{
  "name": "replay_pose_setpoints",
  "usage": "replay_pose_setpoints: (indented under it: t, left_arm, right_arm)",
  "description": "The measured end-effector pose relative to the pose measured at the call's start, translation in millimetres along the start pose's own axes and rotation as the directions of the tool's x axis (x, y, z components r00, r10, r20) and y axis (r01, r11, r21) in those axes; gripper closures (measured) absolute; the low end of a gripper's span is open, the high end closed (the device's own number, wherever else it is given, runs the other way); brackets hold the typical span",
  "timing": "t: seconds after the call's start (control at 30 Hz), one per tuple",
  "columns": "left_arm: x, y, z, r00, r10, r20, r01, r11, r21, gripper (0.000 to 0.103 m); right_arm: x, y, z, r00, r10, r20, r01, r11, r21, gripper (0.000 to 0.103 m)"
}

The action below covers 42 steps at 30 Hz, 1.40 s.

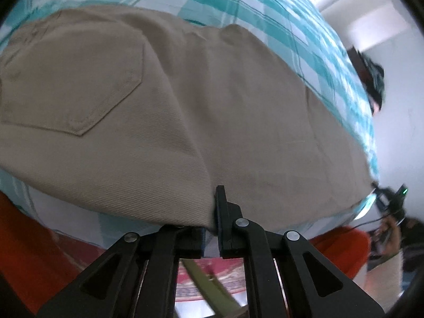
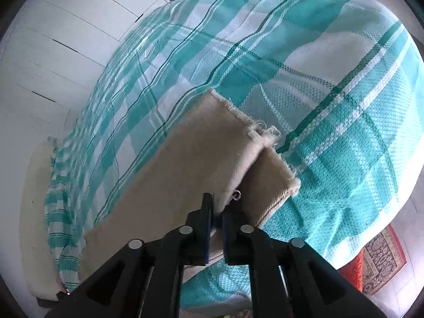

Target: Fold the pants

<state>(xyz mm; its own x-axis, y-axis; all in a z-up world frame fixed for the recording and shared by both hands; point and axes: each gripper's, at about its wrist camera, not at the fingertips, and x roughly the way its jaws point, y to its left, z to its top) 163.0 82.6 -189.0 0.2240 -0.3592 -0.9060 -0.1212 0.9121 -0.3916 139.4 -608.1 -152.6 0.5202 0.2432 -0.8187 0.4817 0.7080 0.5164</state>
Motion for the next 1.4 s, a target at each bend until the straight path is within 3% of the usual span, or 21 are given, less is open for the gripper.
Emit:
replay_pose_setpoints:
  t: [0.2,0.3,0.33,0.4,0.47,0.5,0.57,0.63,0.7,0.73,0.77,0.83,0.97,1.0,1.07,1.1,1.13,1.17,1.23,1.33,1.4]
  left_arm:
    - [-8.3,2.7,-8.3,1.0,0.017,-0.007,-0.017,1.0,0.004,0.094]
    - [-9.3,-1.6,-8.5,0.999,0.037,0.002,-0.037,0.999,0.02,0.094]
    - [-8.4,-2.7,-8.7,0.999,0.043,0.004,-0.043,0.999,0.021,0.094]
    - [-8.6,-6.0,-9.0,0.998,0.056,0.008,-0.056,0.998,0.029,0.094]
    - [-10.4,-7.7,-10.7,0.998,0.065,0.013,-0.065,0.997,0.045,0.094]
    - [-11.4,-7.3,-11.1,0.998,0.065,0.013,-0.066,0.997,0.046,0.094]
    - [-13.6,-5.2,-12.3,0.998,0.063,0.013,-0.064,0.997,0.043,0.094]
    - [-14.0,-3.6,-12.6,0.998,0.062,0.012,-0.063,0.997,0.039,0.094]
    - [-12.7,-2.3,-12.2,0.998,0.063,0.007,-0.063,0.997,0.032,0.094]
    - [-12.0,-3.1,-11.7,0.998,0.065,0.006,-0.065,0.997,0.032,0.094]
    - [-9.9,-3.8,-10.9,0.998,0.069,0.002,-0.069,0.997,0.035,0.094]
    - [-6.5,-5.7,-9.9,0.997,0.08,-0.005,-0.08,0.996,0.043,0.094]
    - [-7.3,-10.1,-12.2,0.995,0.101,0.002,-0.101,0.993,0.061,0.094]
    - [-8.6,-10.1,-13.3,0.995,0.1,0.0,-0.099,0.993,0.063,0.094]
    - [-13.7,-8.6,-16.7,0.996,0.093,-0.004,-0.092,0.994,0.061,0.094]
    - [-16.0,-7.6,-18.2,0.996,0.094,-0.005,-0.094,0.993,0.065,0.094]
    - [-19.4,-7.1,-21.2,0.995,0.1,-0.006,-0.099,0.992,0.073,0.094]
    - [-22.7,-7.1,-24.3,0.994,0.108,-0.005,-0.107,0.991,0.084,0.094]
    - [-27.3,-8.5,-30.7,0.991,0.131,-0.003,-0.13,0.985,0.109,0.094]
    - [-34.7,-17.8,-41.8,0.988,0.151,-0.008,-0.148,0.975,0.163,0.094]
    - [-42.6,-30.2,-51.5,0.987,0.161,0.0,-0.157,0.962,0.225,0.088]
  right_arm:
    - [-43.0,15.9,-1.7,0.995,-0.079,0.069,0.083,0.995,-0.061,0.082]
    - [-51.9,54.0,-6.2,0.994,-0.045,0.102,0.062,0.983,-0.172,0.077]
    - [-46.5,69.9,-8.8,0.997,-0.011,0.081,0.028,0.976,-0.216,0.07]
    - [-23.1,93.3,-14.5,0.997,0.075,-0.016,-0.076,0.963,-0.258,0.063]
    - [11.9,105.5,-23.4,0.977,0.13,-0.167,-0.169,0.953,-0.252,0.063]
    - [28.3,106.3,-27.8,0.965,0.12,-0.233,-0.178,0.952,-0.248,0.063]
    - [57.8,93.0,-40.8,0.937,-0.02,-0.349,-0.082,0.958,-0.275,0.065]
    - [61.7,67.9,-53.2,0.905,-0.075,-0.42,-0.049,0.96,-0.276,0.08]
    - [45.6,54.1,-54.7,0.899,-0.064,-0.433,-0.048,0.969,-0.243,0.088]
    - [31.2,49.4,-53.6,0.902,-0.081,-0.423,-0.019,0.974,-0.227,0.082]
    - [13.9,49.9,-51.2,0.919,-0.13,-0.373,0.033,0.966,-0.255,0.079]
    - [-5.9,57.3,-45.6,0.943,-0.154,-0.294,0.057,0.948,-0.314,0.079]
    - [-15.1,76.1,-30.4,0.969,-0.08,-0.236,-0.001,0.945,-0.326,0.079]
    - [-10.5,80.6,-26.8,0.969,-0.065,-0.238,-0.017,0.945,-0.326,0.079]
    - [10.8,83.7,-22.2,0.96,-0.076,-0.268,-0.02,0.94,-0.34,0.067]
    - [25.3,78.9,-22.2,0.946,-0.146,-0.29,0.032,0.93,-0.365,0.066]
    - [40.1,69.8,-25.4,0.916,-0.23,-0.329,0.092,0.918,-0.386,0.07]
    - [43.6,62.6,-28.6,0.905,-0.233,-0.356,0.087,0.92,-0.381,0.072]
    - [33.6,52.6,-35.7,0.91,-0.202,-0.363,0.055,0.925,-0.376,0.072]
    - [20.3,45.3,-47.9,0.905,-0.226,-0.36,0.081,0.923,-0.376,0.072]
    - [5.3,43.6,-51.4,0.927,-0.229,-0.298,0.102,0.917,-0.385,0.071]
